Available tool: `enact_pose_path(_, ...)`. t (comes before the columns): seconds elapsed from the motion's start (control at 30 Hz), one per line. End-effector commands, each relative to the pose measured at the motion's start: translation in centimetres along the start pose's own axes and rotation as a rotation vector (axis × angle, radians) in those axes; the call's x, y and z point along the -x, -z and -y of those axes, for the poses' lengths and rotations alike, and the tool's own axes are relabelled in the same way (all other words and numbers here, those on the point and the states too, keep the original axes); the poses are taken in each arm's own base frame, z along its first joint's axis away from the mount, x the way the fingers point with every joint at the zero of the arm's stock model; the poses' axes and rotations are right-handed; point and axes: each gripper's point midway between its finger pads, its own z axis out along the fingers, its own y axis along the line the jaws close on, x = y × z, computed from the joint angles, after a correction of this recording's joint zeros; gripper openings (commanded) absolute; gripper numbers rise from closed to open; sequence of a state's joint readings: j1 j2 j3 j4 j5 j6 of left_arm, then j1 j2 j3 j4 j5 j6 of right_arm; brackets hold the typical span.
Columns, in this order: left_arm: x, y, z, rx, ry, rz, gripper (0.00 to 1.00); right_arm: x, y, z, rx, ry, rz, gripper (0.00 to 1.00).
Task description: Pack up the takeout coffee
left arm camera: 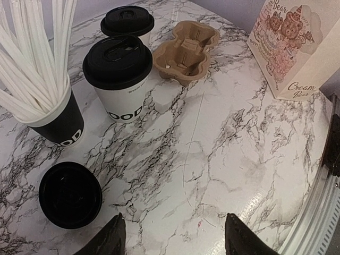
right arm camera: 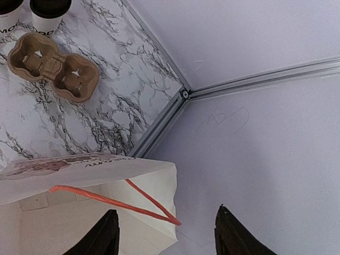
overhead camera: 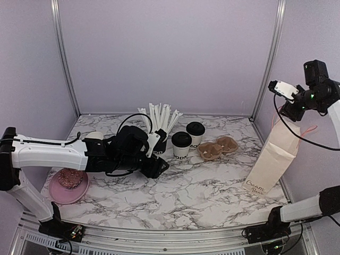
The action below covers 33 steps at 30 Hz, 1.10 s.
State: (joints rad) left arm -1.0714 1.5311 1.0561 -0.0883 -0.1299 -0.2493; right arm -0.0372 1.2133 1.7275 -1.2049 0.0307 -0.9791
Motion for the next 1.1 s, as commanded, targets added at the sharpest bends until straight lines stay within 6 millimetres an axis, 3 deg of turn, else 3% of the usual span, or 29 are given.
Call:
enact_pose_path(0.0,0.0,-0.5,0.5,-0.028,-0.002,0.006,0.64,0.3,-1.5,-1.6,0.088,0.047,0.023,0.54)
enact_pose_path(0.1,0.6,-0.2,0.6,-0.033,0.0,0.022,0.64,0.9,-1.8,-3.6,0.188,0.086,0.059,0.31)
enact_pose_path(0.2,1.4,0.0,0.6,-0.025,-0.012,0.039,0.63,2.8,-0.6,-6.7,0.3,0.146,0.133,0.04)
enact_pose_path(0.23,1.7,0.1,0.6,-0.019,-0.014,0.046,0.63,3.5,-0.1,-7.7,0.326,0.166,0.155,0.0)
enact_pose_path(0.43,3.2,0.5,0.8,-0.019,-0.035,0.065,0.63,7.5,1.7,-11.4,0.45,0.177,0.268,0.0)
enact_pose_path(0.7,4.6,0.3,2.5,-0.091,-0.047,0.061,0.62,9.5,0.5,-10.9,0.472,0.134,0.302,0.0)
enact_pose_path(0.73,4.7,0.2,2.6,-0.095,-0.045,0.057,0.62,9.6,0.3,-10.8,0.472,0.129,0.301,0.02)
enact_pose_path(0.77,4.7,0.2,2.8,-0.1,-0.043,0.057,0.62,9.8,0.0,-10.7,0.469,0.123,0.3,0.11)
enact_pose_path(0.87,4.8,0.3,2.9,-0.108,-0.036,0.057,0.62,10.4,-0.3,-10.1,0.458,0.105,0.302,0.51)
enact_pose_path(0.9,4.9,0.4,2.9,-0.11,-0.033,0.057,0.62,10.8,0.0,-9.7,0.453,0.098,0.315,0.6)
enact_pose_path(1.07,6.0,0.9,3.2,-0.118,-0.024,0.085,0.62,11.6,2.0,-6.7,0.421,0.079,0.409,0.81)
